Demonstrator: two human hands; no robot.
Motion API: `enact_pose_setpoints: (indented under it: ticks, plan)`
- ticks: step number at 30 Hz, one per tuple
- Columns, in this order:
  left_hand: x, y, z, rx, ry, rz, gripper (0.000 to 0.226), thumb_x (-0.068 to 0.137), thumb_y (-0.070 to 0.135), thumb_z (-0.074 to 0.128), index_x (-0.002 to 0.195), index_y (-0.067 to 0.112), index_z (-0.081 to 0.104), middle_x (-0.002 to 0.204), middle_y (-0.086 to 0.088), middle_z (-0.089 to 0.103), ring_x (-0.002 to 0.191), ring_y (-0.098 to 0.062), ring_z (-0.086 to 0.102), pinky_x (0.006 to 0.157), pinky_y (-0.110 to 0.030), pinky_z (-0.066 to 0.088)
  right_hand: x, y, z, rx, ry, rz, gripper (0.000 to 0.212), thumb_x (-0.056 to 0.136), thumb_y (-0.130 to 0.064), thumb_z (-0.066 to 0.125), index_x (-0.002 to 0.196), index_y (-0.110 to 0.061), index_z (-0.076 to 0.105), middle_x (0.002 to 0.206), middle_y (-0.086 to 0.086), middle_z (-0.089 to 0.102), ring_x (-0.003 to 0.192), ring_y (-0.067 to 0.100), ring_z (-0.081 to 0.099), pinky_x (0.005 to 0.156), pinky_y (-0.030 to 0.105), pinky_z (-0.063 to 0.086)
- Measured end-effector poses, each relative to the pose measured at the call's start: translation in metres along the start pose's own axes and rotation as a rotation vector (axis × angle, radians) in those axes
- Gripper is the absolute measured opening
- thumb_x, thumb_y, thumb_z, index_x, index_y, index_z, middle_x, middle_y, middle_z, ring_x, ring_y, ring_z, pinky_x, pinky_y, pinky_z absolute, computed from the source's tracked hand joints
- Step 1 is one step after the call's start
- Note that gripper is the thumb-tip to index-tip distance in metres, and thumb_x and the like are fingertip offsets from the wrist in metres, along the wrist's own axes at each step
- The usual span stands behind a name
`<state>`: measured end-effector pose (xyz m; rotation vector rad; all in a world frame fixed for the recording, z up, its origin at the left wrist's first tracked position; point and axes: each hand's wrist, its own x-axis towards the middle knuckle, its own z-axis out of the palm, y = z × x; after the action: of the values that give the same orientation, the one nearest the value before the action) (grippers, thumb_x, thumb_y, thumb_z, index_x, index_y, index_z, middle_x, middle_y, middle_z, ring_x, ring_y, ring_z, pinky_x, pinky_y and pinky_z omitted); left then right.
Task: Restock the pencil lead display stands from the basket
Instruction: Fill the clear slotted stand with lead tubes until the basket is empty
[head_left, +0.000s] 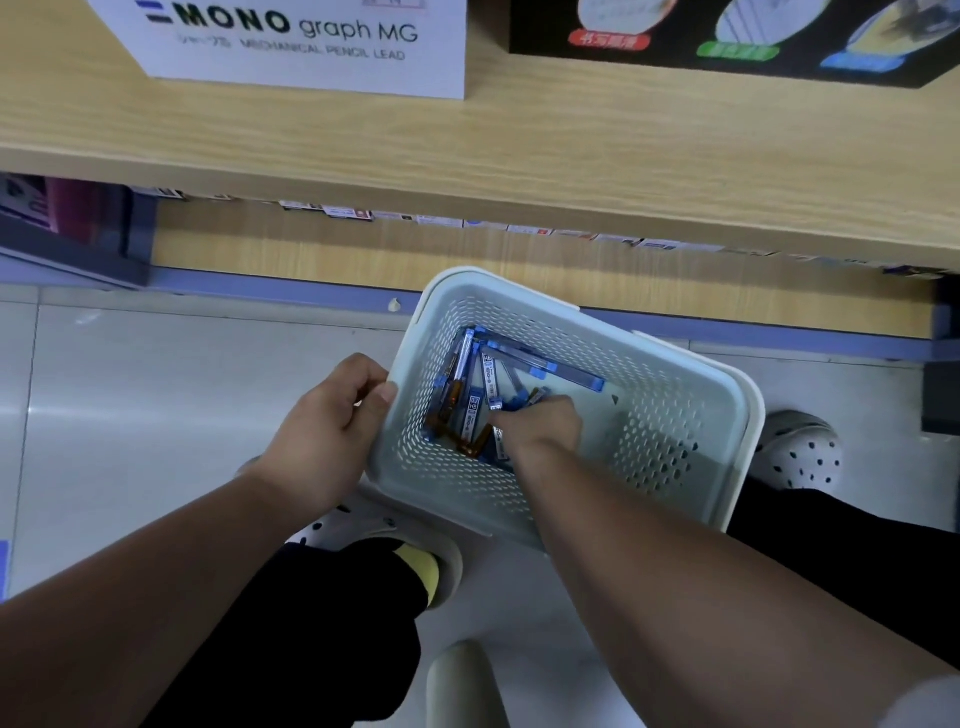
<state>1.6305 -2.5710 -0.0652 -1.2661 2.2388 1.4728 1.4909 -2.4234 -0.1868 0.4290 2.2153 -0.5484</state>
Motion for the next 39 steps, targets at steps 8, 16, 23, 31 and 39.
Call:
enact_pose_setpoints:
  ticks: [8,16,23,31,39]
  plan:
    - [0.0,-0.001,0.001,-0.018,0.003,0.011,0.018,0.102,0.031,0.047,0.087,0.021,0.051,0.074,-0.004,0.057,0.068,-0.017,0.049,0.062,-0.031,0.04,0.004,-0.001,0.002,-0.012,-0.034,0.005,0.031,0.069,-0.034,0.088,0.08,-0.013,0.069,0.068,0.001,0.066,0.056,0.015,0.062,0.04,0.018,0.039]
    - [-0.001,0.0,0.001,-0.032,0.0,0.006,0.017,0.102,0.03,0.047,0.087,0.021,0.05,0.076,-0.006,0.057,0.068,-0.015,0.047,0.064,-0.031,0.041,-0.004,-0.006,0.011,0.083,-0.01,0.006,0.031,0.072,-0.029,0.084,0.091,-0.008,0.072,0.067,0.0,0.063,0.056,0.017,0.057,0.045,0.017,0.036]
    - [-0.001,0.0,0.002,-0.023,0.002,-0.007,0.017,0.102,0.031,0.047,0.09,0.02,0.051,0.079,-0.01,0.059,0.071,-0.019,0.05,0.064,-0.031,0.04,-0.011,-0.02,0.016,0.089,-0.133,0.047,0.036,0.082,-0.022,0.08,0.062,-0.009,0.053,0.059,0.001,0.053,0.057,0.019,0.054,0.056,0.028,0.043]
    - [-0.001,0.0,0.003,-0.032,0.007,-0.006,0.018,0.102,0.031,0.047,0.088,0.02,0.05,0.077,-0.009,0.058,0.071,-0.021,0.05,0.063,-0.032,0.041,-0.019,-0.024,0.028,0.188,-0.083,0.056,0.035,0.089,-0.035,0.069,0.066,-0.014,0.053,0.069,0.003,0.056,0.064,0.024,0.054,0.058,0.029,0.039]
    - [0.0,-0.001,0.002,-0.044,-0.001,0.006,0.017,0.102,0.031,0.047,0.09,0.019,0.05,0.078,-0.01,0.058,0.072,-0.021,0.05,0.065,-0.036,0.043,-0.032,-0.031,0.024,0.058,-0.182,0.014,0.062,0.06,-0.05,0.094,0.094,-0.005,0.068,0.095,0.008,0.072,0.08,0.024,0.067,0.06,0.027,0.045]
